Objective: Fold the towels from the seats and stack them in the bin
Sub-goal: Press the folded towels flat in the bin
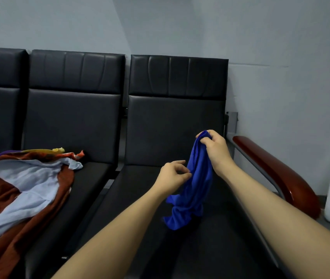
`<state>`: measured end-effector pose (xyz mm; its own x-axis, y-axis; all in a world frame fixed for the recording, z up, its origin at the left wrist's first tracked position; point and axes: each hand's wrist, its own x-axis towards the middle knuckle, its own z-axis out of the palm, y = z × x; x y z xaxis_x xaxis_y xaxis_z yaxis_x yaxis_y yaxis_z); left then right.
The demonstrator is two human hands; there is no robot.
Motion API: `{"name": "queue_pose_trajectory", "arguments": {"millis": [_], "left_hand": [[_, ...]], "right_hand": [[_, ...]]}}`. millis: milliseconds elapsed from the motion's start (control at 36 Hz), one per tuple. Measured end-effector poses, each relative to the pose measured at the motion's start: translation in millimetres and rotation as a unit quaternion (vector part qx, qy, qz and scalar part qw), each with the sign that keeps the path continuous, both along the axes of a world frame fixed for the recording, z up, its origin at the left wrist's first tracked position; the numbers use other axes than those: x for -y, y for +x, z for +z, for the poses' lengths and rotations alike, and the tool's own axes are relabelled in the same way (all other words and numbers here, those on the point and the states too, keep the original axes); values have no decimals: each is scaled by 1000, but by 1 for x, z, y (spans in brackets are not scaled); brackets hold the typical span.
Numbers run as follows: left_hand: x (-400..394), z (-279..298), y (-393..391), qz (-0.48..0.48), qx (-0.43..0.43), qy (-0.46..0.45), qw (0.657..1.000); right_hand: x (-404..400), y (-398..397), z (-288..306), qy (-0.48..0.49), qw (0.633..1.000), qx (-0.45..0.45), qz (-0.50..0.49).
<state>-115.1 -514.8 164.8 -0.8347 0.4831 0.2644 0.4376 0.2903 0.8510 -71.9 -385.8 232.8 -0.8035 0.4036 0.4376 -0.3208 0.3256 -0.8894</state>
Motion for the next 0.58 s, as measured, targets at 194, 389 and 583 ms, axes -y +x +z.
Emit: {"name": "queue_pose_trajectory", "arguments": {"millis": [194, 389, 583], "left_hand": [[-11, -6, 8, 55, -7, 13, 998], [0, 12, -6, 150, -70, 61, 984], [18, 82, -18, 111, -226, -59, 966]], "right_hand": [[-6, 2, -6, -21, 1000, 6, -15], [-15, 2, -5, 34, 998, -3, -58], [-10, -4, 19, 35, 997, -22, -66]]}}
